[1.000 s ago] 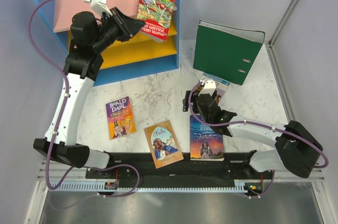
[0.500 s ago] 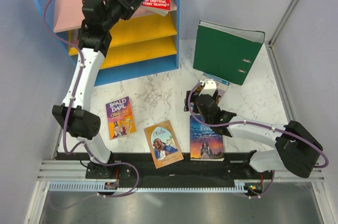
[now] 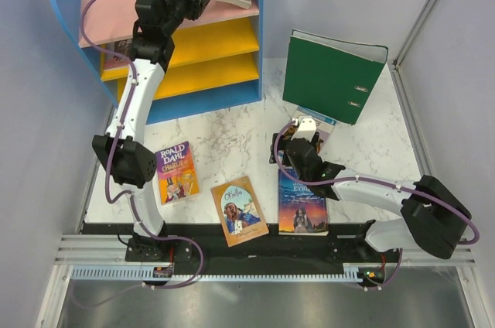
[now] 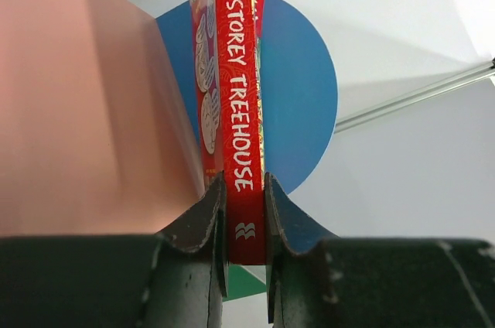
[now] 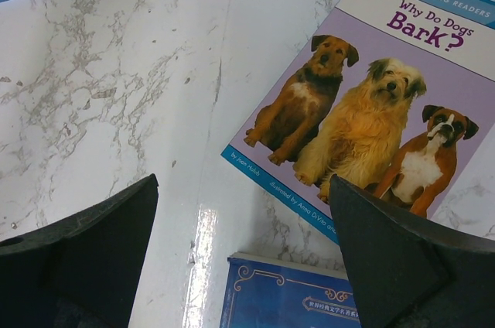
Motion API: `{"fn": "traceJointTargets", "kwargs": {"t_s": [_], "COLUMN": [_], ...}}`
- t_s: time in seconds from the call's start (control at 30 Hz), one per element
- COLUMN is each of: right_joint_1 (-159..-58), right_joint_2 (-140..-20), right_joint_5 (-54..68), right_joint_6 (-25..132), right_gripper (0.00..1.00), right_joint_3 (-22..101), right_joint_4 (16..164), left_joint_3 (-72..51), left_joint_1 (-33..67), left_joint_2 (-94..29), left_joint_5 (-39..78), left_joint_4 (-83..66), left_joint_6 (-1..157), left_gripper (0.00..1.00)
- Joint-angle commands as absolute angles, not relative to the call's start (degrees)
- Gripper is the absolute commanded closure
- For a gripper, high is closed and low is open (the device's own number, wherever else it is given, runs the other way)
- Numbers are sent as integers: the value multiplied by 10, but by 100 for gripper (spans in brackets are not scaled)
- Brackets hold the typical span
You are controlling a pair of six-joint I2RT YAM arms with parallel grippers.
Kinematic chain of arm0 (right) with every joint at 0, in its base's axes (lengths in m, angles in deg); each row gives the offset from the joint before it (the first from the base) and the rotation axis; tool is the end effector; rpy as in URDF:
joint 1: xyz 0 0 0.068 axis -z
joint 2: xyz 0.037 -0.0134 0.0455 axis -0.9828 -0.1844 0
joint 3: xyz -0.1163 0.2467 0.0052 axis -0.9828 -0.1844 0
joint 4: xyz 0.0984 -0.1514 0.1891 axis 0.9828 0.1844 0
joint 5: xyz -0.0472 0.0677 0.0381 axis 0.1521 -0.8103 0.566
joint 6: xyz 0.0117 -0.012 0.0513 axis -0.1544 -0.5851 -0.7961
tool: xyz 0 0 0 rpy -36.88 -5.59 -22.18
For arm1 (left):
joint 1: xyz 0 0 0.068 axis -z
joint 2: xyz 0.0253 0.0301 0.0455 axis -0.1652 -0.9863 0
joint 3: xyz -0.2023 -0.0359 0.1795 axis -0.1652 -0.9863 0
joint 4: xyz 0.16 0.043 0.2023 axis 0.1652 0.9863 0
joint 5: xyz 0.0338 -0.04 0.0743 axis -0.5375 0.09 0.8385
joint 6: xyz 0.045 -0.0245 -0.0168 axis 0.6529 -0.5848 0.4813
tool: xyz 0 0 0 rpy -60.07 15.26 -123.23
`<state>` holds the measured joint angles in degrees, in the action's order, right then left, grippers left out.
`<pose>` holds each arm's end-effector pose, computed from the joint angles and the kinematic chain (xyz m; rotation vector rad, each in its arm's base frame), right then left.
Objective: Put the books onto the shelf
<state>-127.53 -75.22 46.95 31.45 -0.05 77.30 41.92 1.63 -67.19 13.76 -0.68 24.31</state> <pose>0.1975 0.1923 0.2075 -0.0024 1.9938 0.2911 0.4304 -0.0937 0.4961 -0.5014 1.4731 -1.2538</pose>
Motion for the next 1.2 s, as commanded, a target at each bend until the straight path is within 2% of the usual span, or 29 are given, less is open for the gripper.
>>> {"fn": "traceJointTargets", "kwargs": {"t_s": [0.0, 0.13, 0.17, 0.27, 0.43, 0.6, 0.7, 0.9, 1.07, 1.1, 1.17], "right_joint_1": [-1278, -1278, -1278, -1278, -1278, -1279, -1279, -1278, -1278, -1278, -1278], "right_joint_2": [-763, -766, -766, -768, -768, -768, -767, -765, -765, -764, -764], "right_joint_5": [484, 484, 485, 485, 487, 489, 488, 489, 489, 490, 488], "right_joint_6": [322, 324, 323, 322, 322, 322, 322, 322, 322, 322, 322], "right_gripper": [2, 2, 2, 2, 2, 2, 2, 2, 2, 2, 2], "right_joint_3": [15, 18, 18, 19, 19, 20, 20, 19, 19, 19, 20], "right_joint_4": [772, 774, 774, 775, 777, 779, 781, 782, 784, 784, 784], "left_joint_3": [465, 464, 464, 462, 452, 444, 436, 447, 492, 491, 492], "left_joint_1": [29, 38, 38, 38, 38, 39, 38, 39, 39, 38, 38], "left_joint_2": [-686, -684, -683, -679, -663, -650, -645, -632, -623, -619, -616], "left_joint_5": [118, 121, 120, 120, 132, 139, 145, 178, 207, 202, 197], "left_joint_4": [-45, -28, -26, -13, -2, 19, 25, 50, 125, 128, 147], "left_joint_6": [197, 213, 218, 221, 232, 243, 246, 263, 316, 322, 329], "left_gripper": [93, 87, 79, 69, 67, 56, 43, 35, 32, 17, 2]}}
